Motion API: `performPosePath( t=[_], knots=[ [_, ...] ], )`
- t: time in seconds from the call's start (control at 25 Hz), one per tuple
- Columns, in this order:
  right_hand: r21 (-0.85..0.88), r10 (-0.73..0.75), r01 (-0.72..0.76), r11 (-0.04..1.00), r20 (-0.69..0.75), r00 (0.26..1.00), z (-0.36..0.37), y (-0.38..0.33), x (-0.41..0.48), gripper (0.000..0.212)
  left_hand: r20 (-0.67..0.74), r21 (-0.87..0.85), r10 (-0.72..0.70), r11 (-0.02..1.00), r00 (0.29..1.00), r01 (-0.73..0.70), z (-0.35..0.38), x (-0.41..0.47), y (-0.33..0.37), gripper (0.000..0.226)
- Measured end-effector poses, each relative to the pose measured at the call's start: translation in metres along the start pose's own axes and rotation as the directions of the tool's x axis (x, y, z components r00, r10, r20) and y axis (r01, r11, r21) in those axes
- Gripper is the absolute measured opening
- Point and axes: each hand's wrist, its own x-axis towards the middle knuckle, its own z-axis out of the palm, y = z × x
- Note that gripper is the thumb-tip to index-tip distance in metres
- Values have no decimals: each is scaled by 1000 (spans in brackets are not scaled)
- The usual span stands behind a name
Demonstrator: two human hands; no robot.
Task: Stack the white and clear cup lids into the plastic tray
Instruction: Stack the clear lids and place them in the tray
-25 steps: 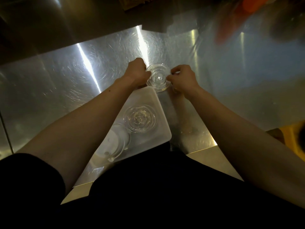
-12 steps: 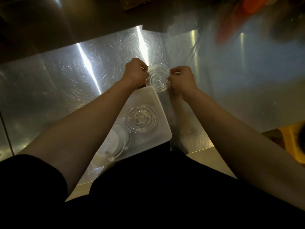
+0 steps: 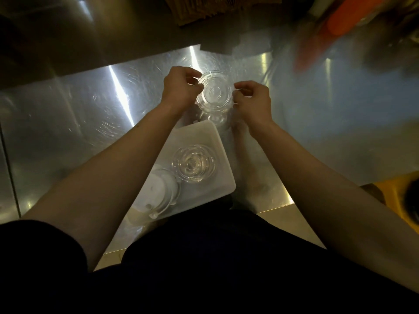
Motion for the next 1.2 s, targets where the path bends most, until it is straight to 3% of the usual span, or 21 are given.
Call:
performPosePath(
  t=[0.48,0.68,1.0,1.2],
  knots=[
    [67,-157,154,986,37,987,-3,-34,-45,19,-97,-151,58,986,994,-72,-44,-56,-3,30],
    [77,-152,144,987,106,983,0,-27,-82,21,-100,-115,67,990,993,-78,-60,-91,-21,30],
    [-47,-168,174,984,107,980,-2,5,-130,13,23,-63,51,997,998,-50,-64,-122,-51,31],
    [-225,-285,295,928,79,955,-1,19,-150,13,78,66,77,994,994,-83,-59,-131,-59,30]
  ],
)
